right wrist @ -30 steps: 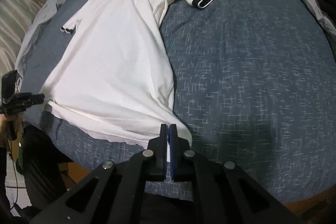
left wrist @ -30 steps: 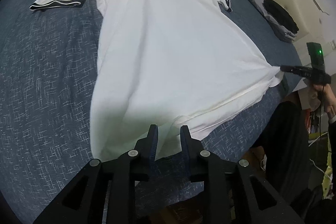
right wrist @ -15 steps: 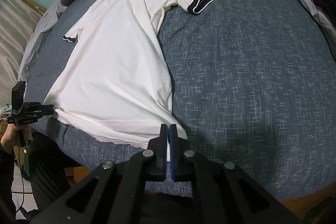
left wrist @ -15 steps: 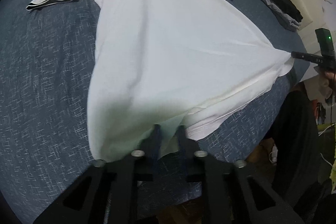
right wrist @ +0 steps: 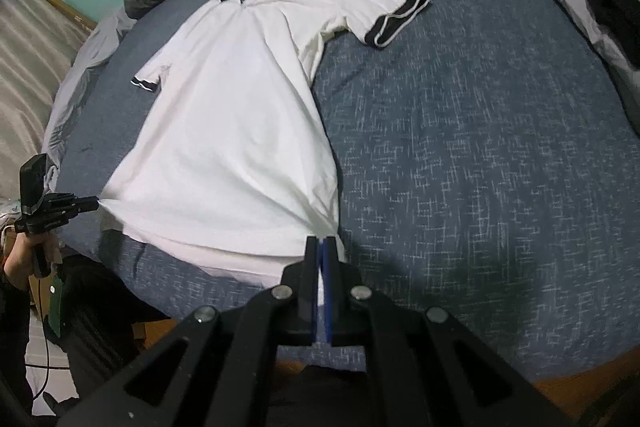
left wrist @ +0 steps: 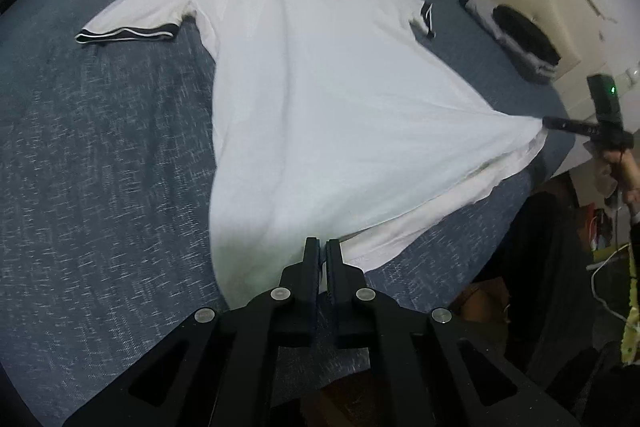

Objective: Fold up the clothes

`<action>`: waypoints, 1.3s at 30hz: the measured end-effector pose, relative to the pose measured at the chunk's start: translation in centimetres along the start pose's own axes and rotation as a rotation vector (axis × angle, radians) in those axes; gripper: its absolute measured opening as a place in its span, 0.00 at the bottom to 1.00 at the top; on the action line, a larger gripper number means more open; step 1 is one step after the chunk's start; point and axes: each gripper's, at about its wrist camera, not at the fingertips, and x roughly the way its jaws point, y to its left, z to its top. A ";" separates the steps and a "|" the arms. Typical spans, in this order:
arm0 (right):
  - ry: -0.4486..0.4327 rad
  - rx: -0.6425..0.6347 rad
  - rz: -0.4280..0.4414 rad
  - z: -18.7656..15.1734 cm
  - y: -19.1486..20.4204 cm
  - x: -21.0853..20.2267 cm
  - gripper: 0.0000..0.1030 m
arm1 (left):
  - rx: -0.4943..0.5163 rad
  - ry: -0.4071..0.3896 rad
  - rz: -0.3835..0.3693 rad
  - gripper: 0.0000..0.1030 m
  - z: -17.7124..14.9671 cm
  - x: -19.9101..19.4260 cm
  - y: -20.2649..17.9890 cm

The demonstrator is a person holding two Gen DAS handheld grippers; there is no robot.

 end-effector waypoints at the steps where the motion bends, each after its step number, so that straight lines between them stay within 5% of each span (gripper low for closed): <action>1: -0.005 0.000 0.006 0.0 0.0 -0.4 0.01 | -0.001 -0.007 -0.004 0.03 0.0 -0.5 0.0; 17: 0.141 -0.021 -0.012 -3.6 -0.5 4.0 0.02 | 0.055 0.132 0.002 0.04 -1.1 4.4 -0.7; 22: 0.108 0.044 0.041 -3.2 -2.0 2.8 0.05 | -0.003 0.091 -0.039 0.11 -0.8 3.0 0.9; 26: 0.057 0.110 0.071 -2.6 -3.7 1.2 0.27 | -0.063 0.052 -0.054 0.17 -0.7 1.5 3.1; 39: 0.149 0.247 0.040 -2.8 -5.2 5.3 0.28 | -0.293 0.072 -0.040 0.41 -1.7 3.4 8.0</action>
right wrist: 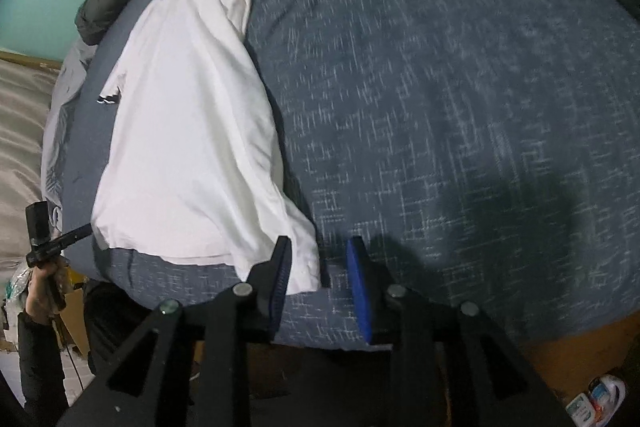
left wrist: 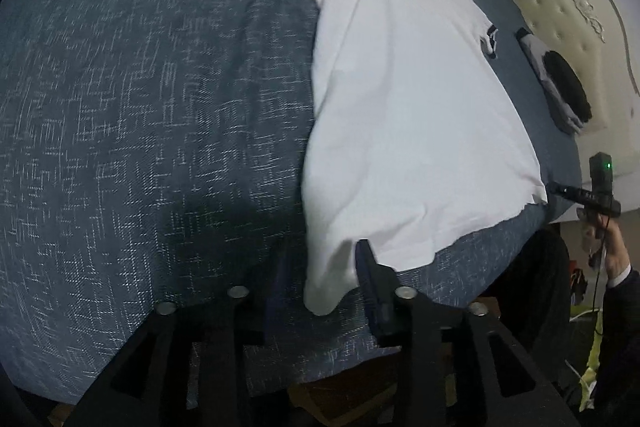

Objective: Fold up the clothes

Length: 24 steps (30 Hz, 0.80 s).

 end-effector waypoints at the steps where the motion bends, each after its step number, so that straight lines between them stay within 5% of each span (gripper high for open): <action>1: 0.005 0.007 0.007 0.0 0.0 0.3 0.28 | -0.005 -0.001 -0.005 0.42 -0.1 0.0 0.1; 13: 0.048 0.002 -0.038 -0.3 0.8 2.4 0.29 | 0.024 0.016 0.030 0.41 -1.3 1.1 -0.1; 15: 0.057 -0.008 -0.051 -0.4 1.1 2.9 0.29 | 0.042 0.019 0.036 0.35 -1.4 1.4 -0.5; 17: 0.049 -0.029 -0.066 -0.6 1.5 3.0 0.28 | 0.059 0.022 0.033 0.13 -1.5 1.5 -0.9; 20: 0.029 -0.048 -0.070 -0.7 1.8 2.6 0.06 | 0.083 0.015 0.038 0.03 -1.5 1.2 -1.7; 24: -0.001 -0.078 -0.063 -0.7 2.3 1.1 0.04 | 0.087 -0.018 0.018 0.02 -1.3 -0.4 -2.1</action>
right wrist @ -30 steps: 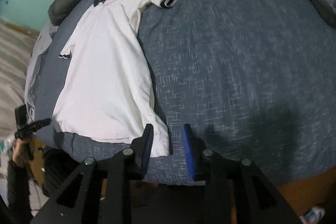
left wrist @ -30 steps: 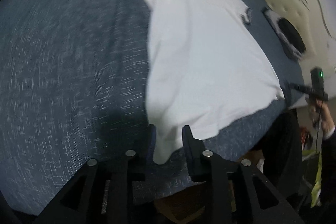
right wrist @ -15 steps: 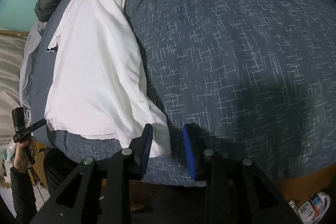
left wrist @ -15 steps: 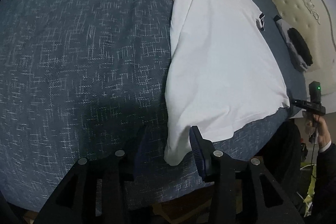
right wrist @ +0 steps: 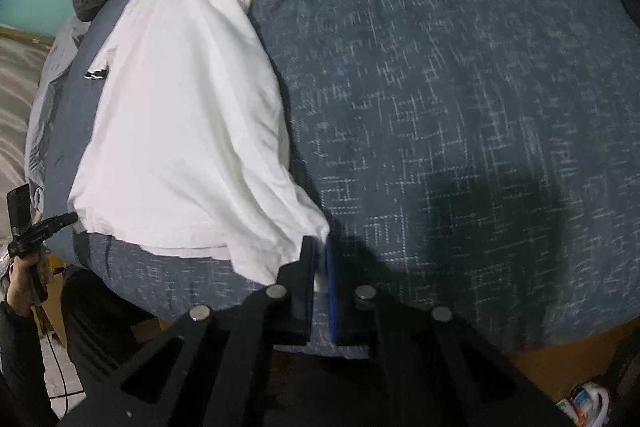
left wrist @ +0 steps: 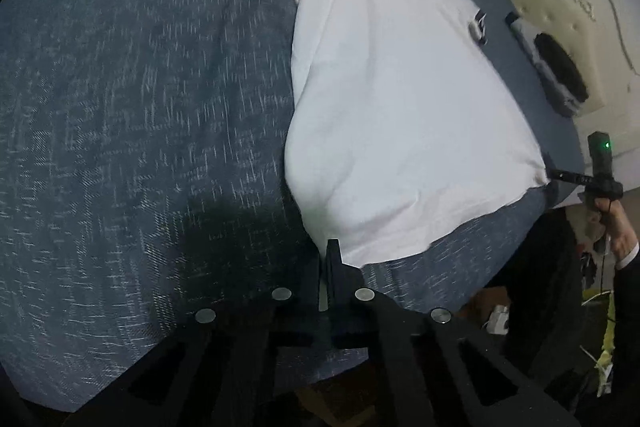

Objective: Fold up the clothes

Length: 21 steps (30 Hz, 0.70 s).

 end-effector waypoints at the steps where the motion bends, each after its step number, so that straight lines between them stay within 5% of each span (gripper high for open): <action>1: -0.011 -0.006 0.001 0.0 0.1 -0.6 0.04 | 0.004 -0.004 0.001 0.02 0.1 -0.4 -0.1; 10: -0.060 -0.047 -0.008 -0.6 0.3 -5.2 0.04 | 0.061 0.020 0.023 0.02 -0.3 -3.1 -1.3; 21: 0.007 -0.034 -0.058 -3.4 -0.7 -1.8 0.04 | 0.045 0.110 0.053 0.02 -2.0 0.3 -0.1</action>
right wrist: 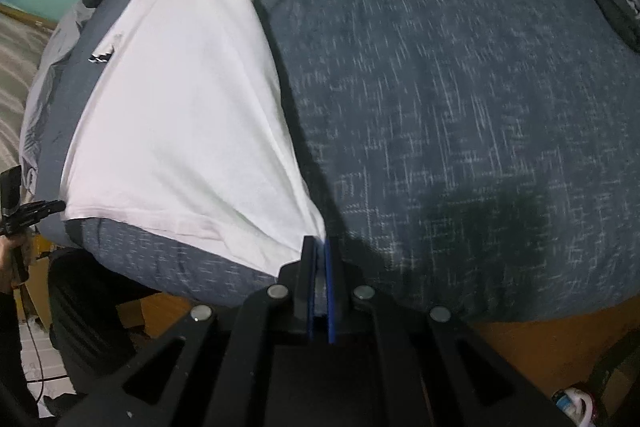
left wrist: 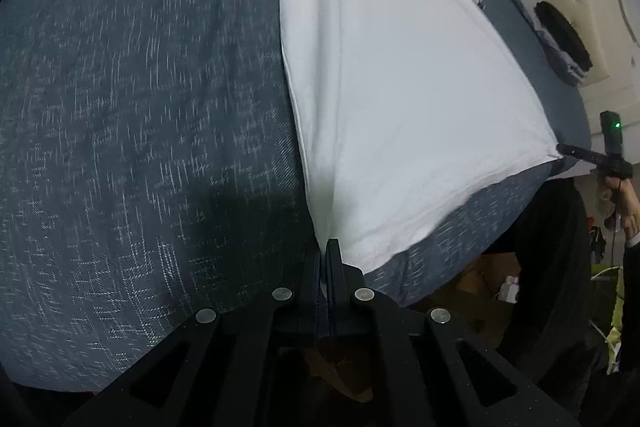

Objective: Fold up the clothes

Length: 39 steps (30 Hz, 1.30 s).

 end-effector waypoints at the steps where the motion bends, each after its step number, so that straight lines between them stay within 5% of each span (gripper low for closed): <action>1: -0.001 0.005 0.002 -0.1 -0.1 0.2 0.04 | -0.003 0.004 0.002 0.02 0.0 0.3 0.2; 18: 0.011 -0.003 0.017 -0.7 0.4 0.5 0.04 | -0.019 0.025 0.016 0.03 0.3 1.3 1.0; 24: -0.010 0.045 0.115 0.0 0.1 0.5 0.05 | -0.044 0.002 0.016 0.08 0.9 1.4 1.3; 26: 0.004 0.052 0.121 0.1 0.0 0.4 0.08 | -0.045 -0.003 0.012 0.18 1.0 0.9 1.5; 29: 0.007 0.049 0.111 0.0 -0.5 -0.5 0.26 | -0.050 -0.019 0.010 0.22 1.9 -0.7 1.7; 36: -0.104 0.127 0.143 3.1 -2.8 -2.6 0.27 | -0.061 -0.174 0.042 0.29 5.4 -5.5 2.7; 39: -0.156 0.176 0.194 5.6 -2.6 -2.4 0.28 | -0.065 -0.253 0.028 0.44 7.2 -6.7 2.3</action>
